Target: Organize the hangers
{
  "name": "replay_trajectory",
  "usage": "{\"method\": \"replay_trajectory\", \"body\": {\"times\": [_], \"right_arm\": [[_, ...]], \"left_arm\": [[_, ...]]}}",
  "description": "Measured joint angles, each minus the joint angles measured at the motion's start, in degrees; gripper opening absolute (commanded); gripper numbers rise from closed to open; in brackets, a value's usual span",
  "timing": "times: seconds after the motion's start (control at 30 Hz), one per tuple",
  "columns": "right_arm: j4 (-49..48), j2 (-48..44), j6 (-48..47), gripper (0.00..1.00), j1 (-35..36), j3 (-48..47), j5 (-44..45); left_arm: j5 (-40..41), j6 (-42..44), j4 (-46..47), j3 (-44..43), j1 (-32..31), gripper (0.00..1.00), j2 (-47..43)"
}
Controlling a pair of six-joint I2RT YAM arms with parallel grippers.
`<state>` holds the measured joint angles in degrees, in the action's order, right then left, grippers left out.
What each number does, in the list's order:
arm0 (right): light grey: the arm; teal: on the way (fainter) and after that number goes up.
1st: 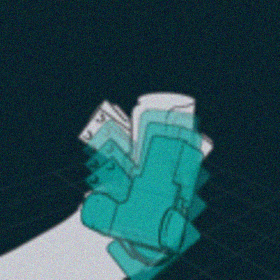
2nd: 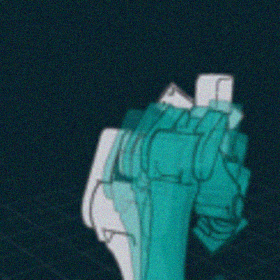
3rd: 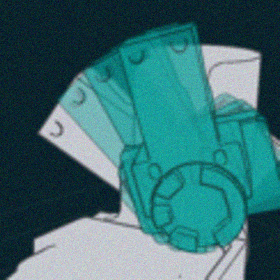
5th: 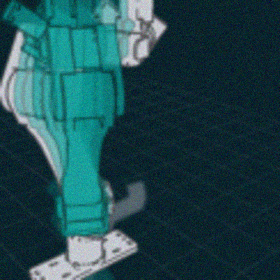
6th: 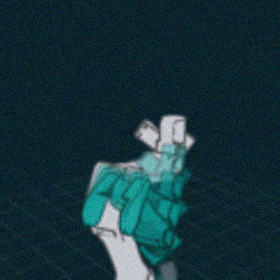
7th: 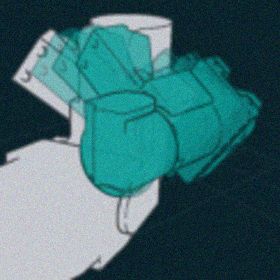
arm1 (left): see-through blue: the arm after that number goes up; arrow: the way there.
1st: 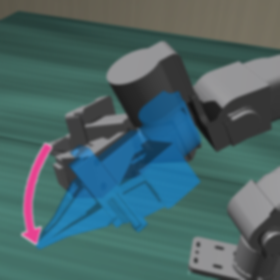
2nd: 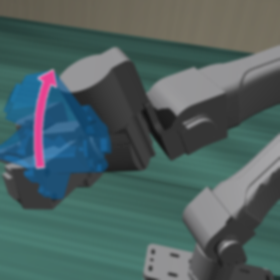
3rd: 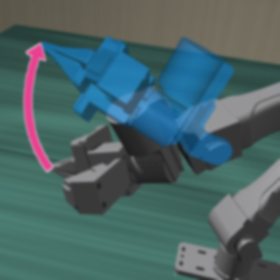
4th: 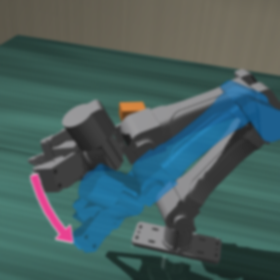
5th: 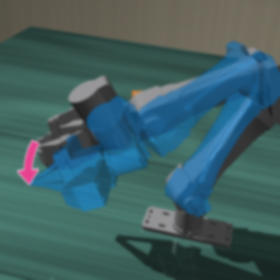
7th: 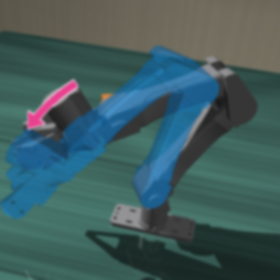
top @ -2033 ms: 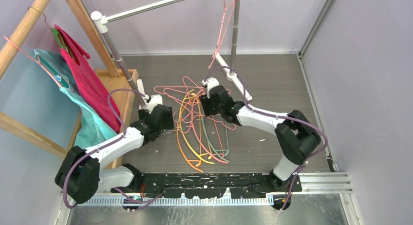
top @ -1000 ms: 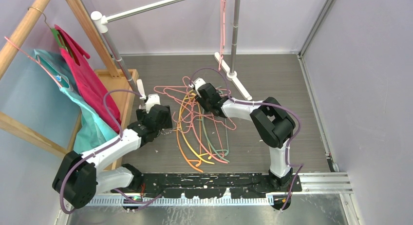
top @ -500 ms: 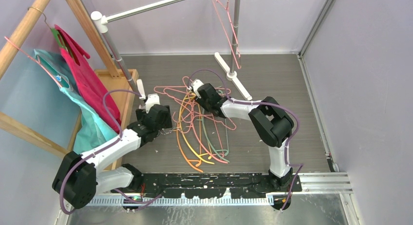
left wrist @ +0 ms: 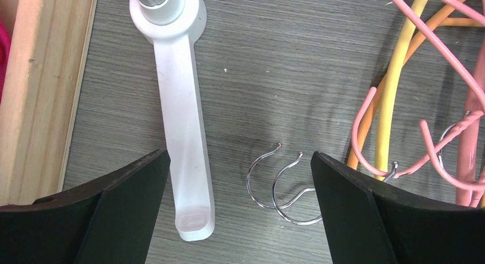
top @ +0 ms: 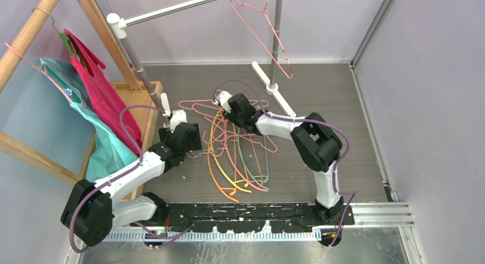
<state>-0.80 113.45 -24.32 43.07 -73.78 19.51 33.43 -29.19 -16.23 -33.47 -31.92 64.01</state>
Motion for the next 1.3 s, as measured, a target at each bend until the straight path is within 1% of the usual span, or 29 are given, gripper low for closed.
{"method": "replay_trajectory", "body": {"times": [0.17,0.37,0.4,0.43,0.5,0.57,0.7,0.77,0.8,0.97,1.17,1.23,1.3], "right_arm": [[0.4,3.7,-1.2,0.51,-0.1,-4.4,-1.7],[1.5,4.4,-1.0,0.43,-0.3,-4.5,-4.9],[1.6,4.4,-1.0,0.39,-0.4,-4.5,-5.5],[1.6,4.4,-0.9,0.33,-0.5,-4.5,-6.2],[1.8,4.4,-0.8,0.26,-0.7,-4.5,-7.1],[1.7,4.4,-0.5,0.20,-0.8,-4.6,-8.2],[2.3,3.7,1.4,0.12,-1.0,-4.6,-10.1],[2.7,2.5,3.5,0.03,-1.1,-3.9,-11.8],[3.0,1.5,4.6,0.02,-1.1,-3.2,-13.1],[5.3,-3.0,10.4,0.01,-0.9,0.7,-18.2],[6.4,-6.1,15.6,0.02,-0.7,3.0,-22.9],[6.3,-6.5,16.8,0.13,-0.6,3.8,-23.5],[6.2,-6.5,17.5,0.21,-0.3,4.3,-23.3]], "left_arm": [[0.4,0.0,-0.8,0.0,0.1,0.98,-0.8],[1.0,0.0,-1.5,0.1,0.2,0.98,-3.1],[1.1,0.0,-1.6,0.1,0.2,0.98,-3.4],[1.2,0.0,-1.7,0.1,0.2,0.98,-3.5],[1.2,0.0,-1.7,0.1,0.2,0.98,-3.8],[1.3,0.0,-1.8,0.1,0.2,0.98,-4.1],[1.3,0.0,-1.9,0.1,0.2,0.98,-4.3],[1.3,0.0,-1.9,0.1,0.2,0.98,-4.3],[1.3,0.0,-1.9,0.1,0.2,0.98,-4.3],[1.2,0.0,-1.9,0.1,0.2,0.98,-4.3],[1.0,0.0,-1.9,0.1,0.2,0.98,-4.3],[0.8,0.0,-1.9,0.1,0.3,0.98,-4.3],[0.8,0.0,-1.9,0.1,0.3,0.98,-4.3]]}}
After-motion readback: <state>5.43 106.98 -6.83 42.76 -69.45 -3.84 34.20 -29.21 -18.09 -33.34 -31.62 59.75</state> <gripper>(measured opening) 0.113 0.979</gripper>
